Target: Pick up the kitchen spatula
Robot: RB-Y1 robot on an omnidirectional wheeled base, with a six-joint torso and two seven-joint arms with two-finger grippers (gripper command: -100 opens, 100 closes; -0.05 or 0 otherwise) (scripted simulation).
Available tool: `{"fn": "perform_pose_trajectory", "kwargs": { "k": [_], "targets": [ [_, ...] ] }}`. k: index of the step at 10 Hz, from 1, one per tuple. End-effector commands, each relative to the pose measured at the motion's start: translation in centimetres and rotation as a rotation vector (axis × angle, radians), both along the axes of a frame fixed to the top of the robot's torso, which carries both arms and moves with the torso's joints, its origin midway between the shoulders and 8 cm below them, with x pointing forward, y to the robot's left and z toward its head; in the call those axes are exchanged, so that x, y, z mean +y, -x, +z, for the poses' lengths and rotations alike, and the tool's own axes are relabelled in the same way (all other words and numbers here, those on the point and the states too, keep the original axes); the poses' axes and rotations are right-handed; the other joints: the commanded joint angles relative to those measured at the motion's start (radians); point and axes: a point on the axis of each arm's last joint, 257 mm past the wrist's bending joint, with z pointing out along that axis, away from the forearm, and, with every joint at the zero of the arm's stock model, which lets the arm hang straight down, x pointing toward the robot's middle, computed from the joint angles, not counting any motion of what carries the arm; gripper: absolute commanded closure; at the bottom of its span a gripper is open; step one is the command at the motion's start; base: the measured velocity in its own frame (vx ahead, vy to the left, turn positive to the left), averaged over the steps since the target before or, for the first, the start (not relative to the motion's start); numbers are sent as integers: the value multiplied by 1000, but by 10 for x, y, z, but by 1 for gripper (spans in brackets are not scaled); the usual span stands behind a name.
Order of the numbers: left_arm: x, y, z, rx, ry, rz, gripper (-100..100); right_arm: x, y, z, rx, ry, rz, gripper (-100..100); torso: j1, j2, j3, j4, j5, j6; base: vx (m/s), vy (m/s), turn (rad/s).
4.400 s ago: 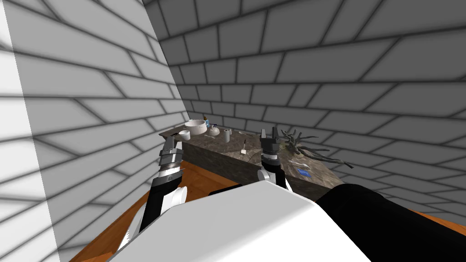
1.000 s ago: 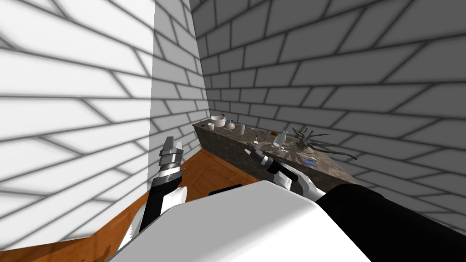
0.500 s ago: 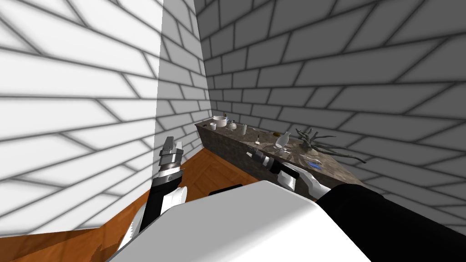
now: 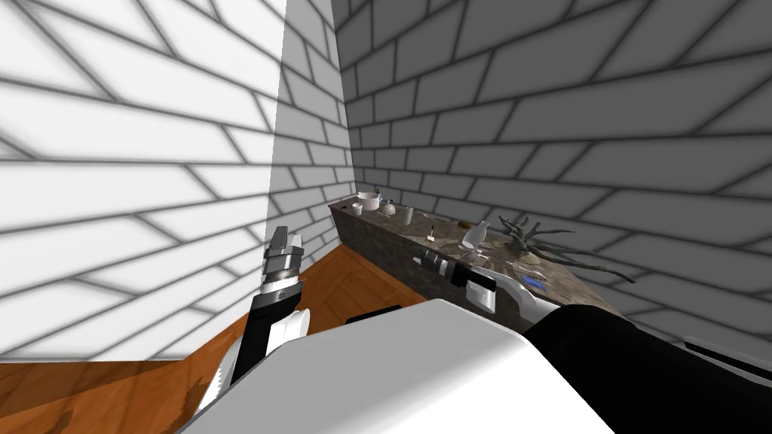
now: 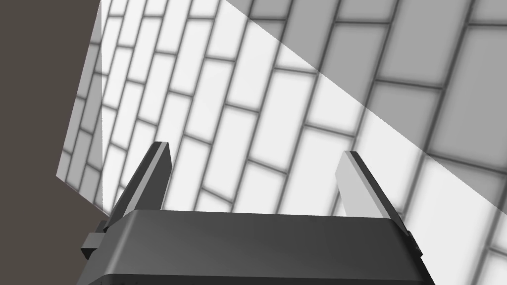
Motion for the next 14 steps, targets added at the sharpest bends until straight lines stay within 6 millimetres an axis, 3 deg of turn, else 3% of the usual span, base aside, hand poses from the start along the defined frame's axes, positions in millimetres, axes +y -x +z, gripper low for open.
{"fn": "perform_pose_trajectory", "kwargs": {
  "k": [1, 2, 3, 4, 5, 7, 10, 12, 13, 14],
  "targets": [
    [0, 0, 0, 0, 0, 0, 0, -12, 4, -11, 44, 42, 0, -100, 0, 0, 0, 0, 0, 0, 22, -8, 75],
    [0, 0, 0, 0, 0, 0, 0, -13, 5, -12, 46, 52, 5, -100, 0, 0, 0, 0, 0, 1, 10, -5, -6],
    [0, 0, 0, 0, 0, 0, 0, -29, 9, -30, 116, 82, -21, -100, 0, 1, 0, 0, 0, 1, 19, -5, 174],
    [0, 0, 0, 0, 0, 0, 0, -33, 10, -30, 120, 110, -8, -100, 0, 0, 0, 0, 0, 0, 24, -14, 79],
    [0, 0, 0, 0, 0, 0, 0, -51, 16, -48, 189, 141, -37, -100, -1, 0, 0, 0, 0, 1, 40, -19, 135],
    [0, 0, 0, 0, 0, 0, 0, -55, 16, -47, 194, 174, -22, -100, -1, -1, -1, 0, 0, 1, 24, -18, 40],
    [0, 0, 0, 0, 0, 0, 0, -99, 32, -78, 332, 261, -81, -100, -1, -1, -1, 0, 0, 1, 44, -25, 147],
    [0, 0, 0, 0, 0, 0, 0, -104, 33, -76, 335, 297, -67, -100, -2, -2, -1, 0, -1, 1, 35, -27, 34],
    [0, 0, 0, 0, 0, 0, 0, -127, 42, -88, 401, 335, -103, -100, -1, -1, 0, 0, 0, 1, 34, -25, 171],
    [0, 0, 0, 0, 0, 0, 0, -130, 42, -87, 403, 356, -95, -100, -1, -1, -1, 0, 0, 0, 43, -33, 106]
  ]
}}
